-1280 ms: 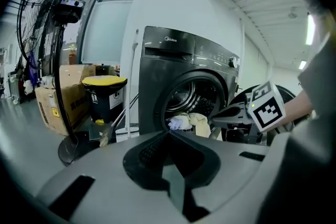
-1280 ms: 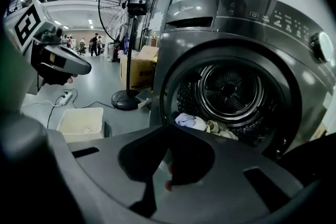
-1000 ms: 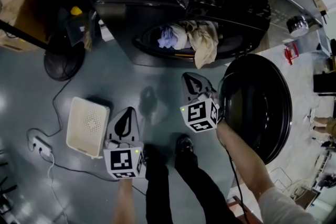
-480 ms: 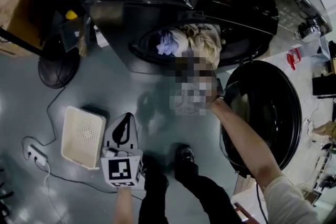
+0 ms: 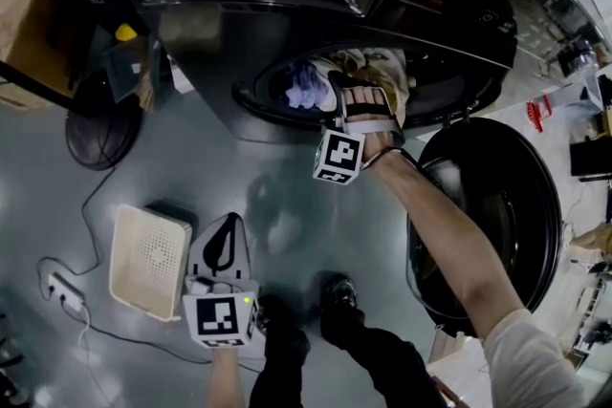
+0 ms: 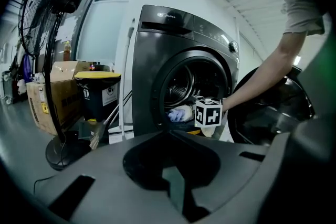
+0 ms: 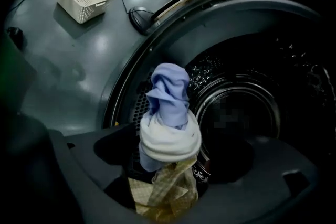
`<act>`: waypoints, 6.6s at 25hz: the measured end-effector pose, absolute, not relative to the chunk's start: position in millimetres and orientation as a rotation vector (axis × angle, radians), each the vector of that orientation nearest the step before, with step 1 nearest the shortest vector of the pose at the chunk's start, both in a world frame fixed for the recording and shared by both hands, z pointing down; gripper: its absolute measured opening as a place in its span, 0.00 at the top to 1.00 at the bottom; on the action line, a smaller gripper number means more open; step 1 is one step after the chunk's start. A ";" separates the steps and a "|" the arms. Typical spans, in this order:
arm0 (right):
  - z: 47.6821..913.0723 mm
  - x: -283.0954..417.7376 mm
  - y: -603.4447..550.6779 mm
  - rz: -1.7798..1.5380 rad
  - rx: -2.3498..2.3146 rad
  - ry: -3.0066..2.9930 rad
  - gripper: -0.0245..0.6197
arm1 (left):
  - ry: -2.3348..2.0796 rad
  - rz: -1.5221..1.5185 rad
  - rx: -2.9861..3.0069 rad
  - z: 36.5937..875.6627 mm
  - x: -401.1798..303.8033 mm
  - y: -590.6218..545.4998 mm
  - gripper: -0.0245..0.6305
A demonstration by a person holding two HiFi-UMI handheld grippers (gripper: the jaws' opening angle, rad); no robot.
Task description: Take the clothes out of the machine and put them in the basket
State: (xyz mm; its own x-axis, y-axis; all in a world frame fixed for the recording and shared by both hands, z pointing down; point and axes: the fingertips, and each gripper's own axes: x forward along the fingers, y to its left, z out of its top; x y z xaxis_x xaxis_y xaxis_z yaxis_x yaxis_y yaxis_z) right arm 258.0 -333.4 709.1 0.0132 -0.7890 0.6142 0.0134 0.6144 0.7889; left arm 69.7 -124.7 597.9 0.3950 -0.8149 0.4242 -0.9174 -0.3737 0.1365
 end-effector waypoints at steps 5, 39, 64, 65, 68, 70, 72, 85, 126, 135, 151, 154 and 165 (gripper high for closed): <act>724.2 261.7 -344.9 -0.723 0.675 -1.399 0.33 | -1.511 0.400 2.306 603.6 69.2 -128.4 0.93; 541.5 219.0 -222.1 -0.646 0.872 -1.623 0.71 | -1.477 0.337 2.265 471.6 63.9 -84.5 0.93; 421.2 135.9 -134.8 0.079 1.264 -2.244 0.72 | -1.794 0.218 2.033 425.7 -50.9 -52.9 0.93; 423.9 121.8 -130.9 0.076 1.231 -2.255 0.72 | -1.818 0.212 2.002 427.9 -64.0 -44.2 0.93; 430.6 77.8 -118.1 0.045 1.141 -2.291 0.72 | -1.884 0.200 1.931 434.6 -102.9 -20.7 0.93; 436.0 48.7 -109.9 0.044 1.087 -2.324 0.72 | -1.931 0.199 1.883 439.2 -127.4 -6.1 0.93; 442.0 15.3 -97.0 0.045 1.024 -2.362 0.72 | -1.979 0.192 1.824 444.2 -154.2 13.6 0.93; 479.4 -178.2 3.8 0.008 0.560 -2.488 0.72 | -2.209 0.117 1.465 467.0 -282.5 142.3 0.93; 822.0 -305.9 95.1 0.079 0.120 -2.326 0.40 | -2.268 0.153 1.268 609.6 -328.2 233.1 0.93; 702.1 -271.8 58.4 0.148 0.347 -2.446 0.75 | -2.202 0.164 1.405 556.8 -308.8 176.7 0.93; 587.3 -86.7 -78.8 0.306 0.852 -2.443 0.92 | -1.976 0.267 1.806 498.0 -172.2 19.8 0.93; 579.6 -21.9 -110.3 0.330 1.004 -2.395 0.92 | -1.901 0.278 1.897 492.7 -126.9 -11.7 0.93; 566.6 198.4 -163.7 0.371 1.383 -2.193 0.93 | -1.608 0.357 2.167 486.2 43.4 -94.5 0.93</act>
State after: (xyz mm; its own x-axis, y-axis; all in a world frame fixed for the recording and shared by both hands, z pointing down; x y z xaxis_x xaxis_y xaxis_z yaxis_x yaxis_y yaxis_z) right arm 198.4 -163.7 566.6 -0.3465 -0.7545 0.5574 -0.8959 0.4422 0.0418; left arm 43.4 -94.5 486.2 0.2993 -0.8464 0.4406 -0.9533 -0.2455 0.1759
